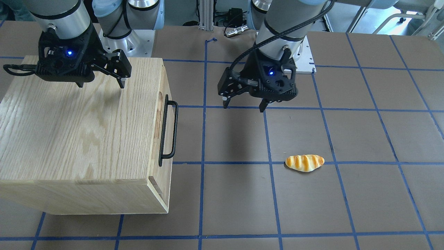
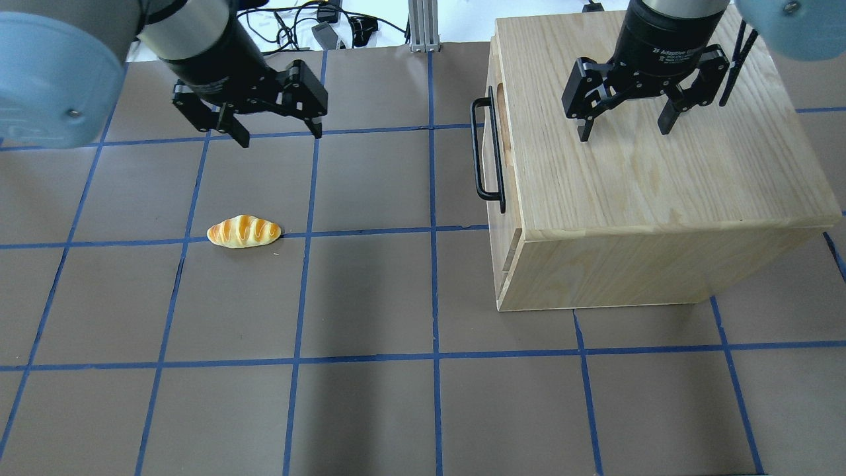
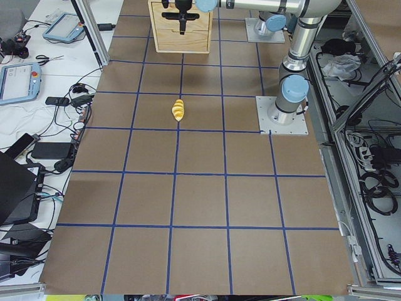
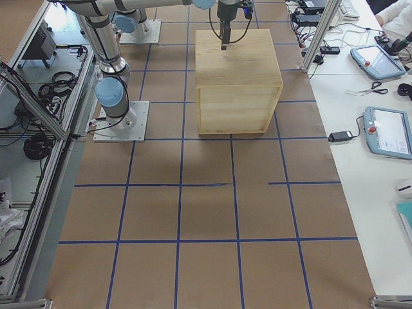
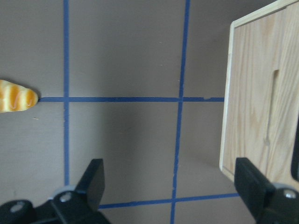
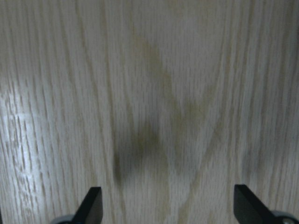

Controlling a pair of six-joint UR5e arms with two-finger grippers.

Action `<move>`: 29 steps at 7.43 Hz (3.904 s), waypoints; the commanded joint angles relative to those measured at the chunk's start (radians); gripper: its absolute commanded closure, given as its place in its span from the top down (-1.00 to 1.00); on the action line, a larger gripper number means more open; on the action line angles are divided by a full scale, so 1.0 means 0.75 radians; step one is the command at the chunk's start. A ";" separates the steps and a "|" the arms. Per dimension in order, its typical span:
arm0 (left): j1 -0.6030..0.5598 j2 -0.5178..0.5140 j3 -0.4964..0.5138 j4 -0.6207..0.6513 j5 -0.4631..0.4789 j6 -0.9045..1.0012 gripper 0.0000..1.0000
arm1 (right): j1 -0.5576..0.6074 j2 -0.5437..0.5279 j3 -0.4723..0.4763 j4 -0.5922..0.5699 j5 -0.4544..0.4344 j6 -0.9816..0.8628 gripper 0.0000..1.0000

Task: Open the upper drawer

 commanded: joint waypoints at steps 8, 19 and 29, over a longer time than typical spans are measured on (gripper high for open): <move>-0.168 -0.259 -0.012 0.332 -0.134 -0.179 1.00 | 0.000 0.000 -0.001 0.000 0.000 0.000 1.00; 0.050 -0.106 -0.167 0.222 -0.065 0.021 1.00 | 0.000 0.000 -0.001 0.000 0.000 0.000 1.00; 0.347 0.039 -0.190 0.003 -0.014 0.359 1.00 | 0.000 0.000 -0.001 0.000 0.000 0.000 1.00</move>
